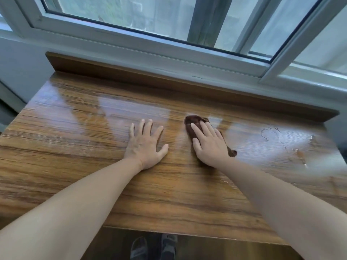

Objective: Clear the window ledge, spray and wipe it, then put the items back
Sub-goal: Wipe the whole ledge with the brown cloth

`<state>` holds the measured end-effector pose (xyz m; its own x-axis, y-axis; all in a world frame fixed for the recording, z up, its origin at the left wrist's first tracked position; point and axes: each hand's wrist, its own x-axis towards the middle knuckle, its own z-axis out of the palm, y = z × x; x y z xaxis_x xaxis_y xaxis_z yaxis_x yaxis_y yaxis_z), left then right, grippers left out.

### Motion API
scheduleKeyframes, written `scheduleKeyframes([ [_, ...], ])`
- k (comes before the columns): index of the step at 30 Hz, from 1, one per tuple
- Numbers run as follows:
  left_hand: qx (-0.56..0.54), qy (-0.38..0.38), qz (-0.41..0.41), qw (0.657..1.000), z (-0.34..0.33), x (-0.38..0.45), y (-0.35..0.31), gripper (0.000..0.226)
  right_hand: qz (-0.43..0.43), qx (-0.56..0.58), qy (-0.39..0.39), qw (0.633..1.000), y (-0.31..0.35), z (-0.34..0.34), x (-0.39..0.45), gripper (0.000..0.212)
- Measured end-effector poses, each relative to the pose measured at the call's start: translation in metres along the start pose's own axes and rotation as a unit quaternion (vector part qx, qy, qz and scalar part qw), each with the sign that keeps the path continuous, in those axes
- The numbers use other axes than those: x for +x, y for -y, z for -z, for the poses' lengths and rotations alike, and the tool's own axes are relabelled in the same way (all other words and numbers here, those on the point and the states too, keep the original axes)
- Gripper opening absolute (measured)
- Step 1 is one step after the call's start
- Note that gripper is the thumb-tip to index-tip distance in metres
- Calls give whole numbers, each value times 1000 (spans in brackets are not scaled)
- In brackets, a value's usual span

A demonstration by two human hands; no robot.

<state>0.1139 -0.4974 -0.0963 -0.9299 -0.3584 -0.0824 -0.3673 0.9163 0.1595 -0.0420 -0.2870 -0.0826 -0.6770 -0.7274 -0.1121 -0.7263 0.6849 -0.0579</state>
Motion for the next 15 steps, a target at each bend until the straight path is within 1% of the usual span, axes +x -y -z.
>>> scheduleKeyframes([
  [1,-1,-1,0,1000,0,0,0,79,-27,4,-13,1000,8,-1,1,57],
  [3,3,-6,5,1000,-2,0,0,79,-26,9,-23,999,23,-4,-10,57],
  [7,1,-25,6,1000,-6,1,1,77,99,-3,-8,995,39,-10,-75,57],
  [9,2,-32,5,999,-7,0,0,77,179,-17,26,983,35,-11,-107,57],
  [11,5,-30,2,1000,-6,-1,-1,76,238,-39,57,969,22,-8,-116,57],
  [12,5,-26,1,1000,-6,-1,-2,76,241,-48,58,968,18,-6,-111,57],
  [13,5,-22,2,1000,-5,-1,-2,76,216,-48,51,974,18,-6,-104,57],
  [15,8,-19,3,1000,-4,-1,-1,76,100,-27,22,994,28,-7,-93,57],
])
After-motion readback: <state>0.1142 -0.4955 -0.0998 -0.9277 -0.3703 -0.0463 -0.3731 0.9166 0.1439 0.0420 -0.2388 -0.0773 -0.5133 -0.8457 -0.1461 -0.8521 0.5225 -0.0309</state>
